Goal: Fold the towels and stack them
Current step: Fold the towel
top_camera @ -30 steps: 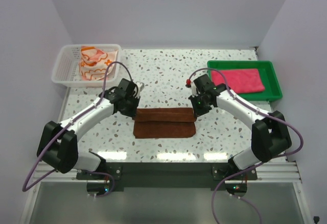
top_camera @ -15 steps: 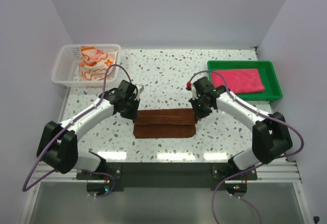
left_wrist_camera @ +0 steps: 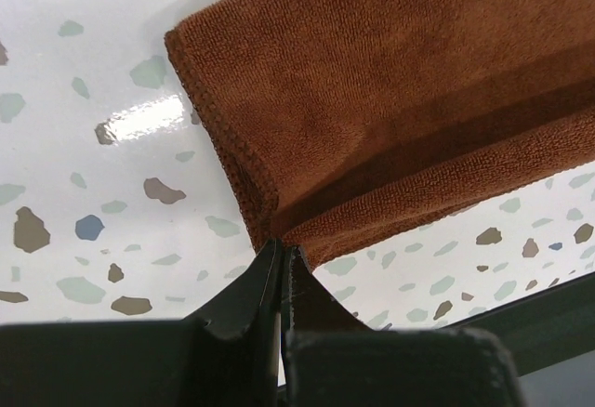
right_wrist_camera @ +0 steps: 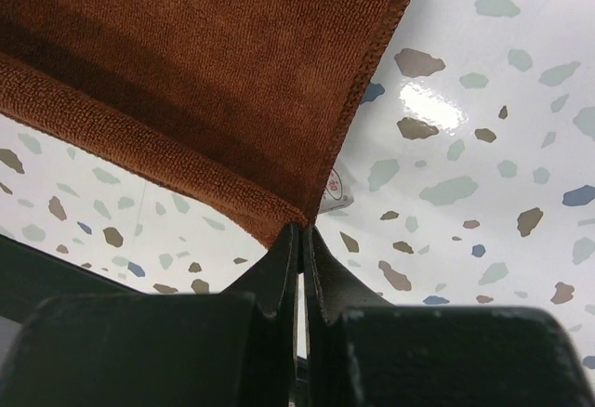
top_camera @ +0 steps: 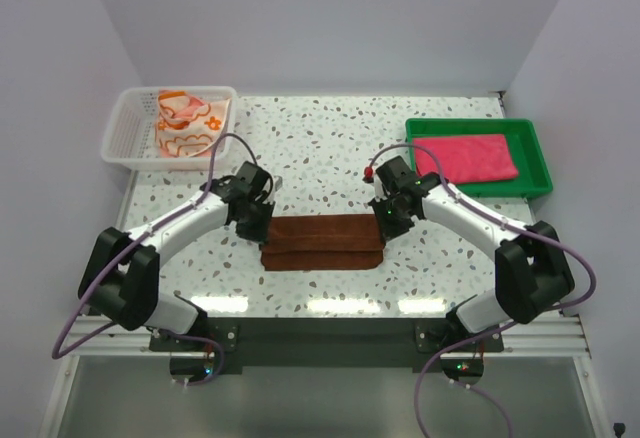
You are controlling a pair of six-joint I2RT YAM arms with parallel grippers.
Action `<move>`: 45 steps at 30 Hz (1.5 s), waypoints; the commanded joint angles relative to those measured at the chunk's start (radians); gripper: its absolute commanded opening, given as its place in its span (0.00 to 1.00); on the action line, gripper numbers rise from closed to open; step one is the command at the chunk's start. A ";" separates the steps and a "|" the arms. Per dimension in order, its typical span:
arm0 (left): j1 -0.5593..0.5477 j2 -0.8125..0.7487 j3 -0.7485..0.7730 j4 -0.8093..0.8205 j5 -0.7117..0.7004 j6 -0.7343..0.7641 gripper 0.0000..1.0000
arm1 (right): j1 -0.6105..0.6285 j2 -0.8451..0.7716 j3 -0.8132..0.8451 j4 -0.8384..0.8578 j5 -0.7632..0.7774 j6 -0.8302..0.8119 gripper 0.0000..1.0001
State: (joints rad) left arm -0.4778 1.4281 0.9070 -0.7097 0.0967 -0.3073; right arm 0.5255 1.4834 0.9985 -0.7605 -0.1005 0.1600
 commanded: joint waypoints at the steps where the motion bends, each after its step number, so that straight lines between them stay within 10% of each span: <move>1: -0.005 0.017 -0.019 -0.030 -0.006 -0.006 0.04 | -0.001 0.008 -0.020 -0.008 0.027 0.015 0.00; 12: -0.022 0.005 -0.077 0.021 0.031 -0.035 0.09 | 0.008 0.034 -0.041 0.010 0.016 0.021 0.00; 21: -0.028 -0.179 -0.134 0.023 0.023 -0.127 0.53 | 0.047 -0.052 -0.064 -0.026 -0.059 0.055 0.32; 27: -0.028 -0.405 -0.157 0.024 0.058 -0.230 0.60 | 0.076 -0.172 -0.112 -0.103 -0.108 0.093 0.36; 45: -0.174 -0.239 -0.275 0.343 -0.037 -0.435 0.28 | 0.076 -0.183 -0.316 0.409 -0.042 0.355 0.33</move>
State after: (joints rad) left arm -0.6327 1.1698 0.6975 -0.4465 0.1154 -0.6594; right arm 0.6003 1.2907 0.7406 -0.4679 -0.1829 0.4366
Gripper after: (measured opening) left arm 0.308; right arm 0.338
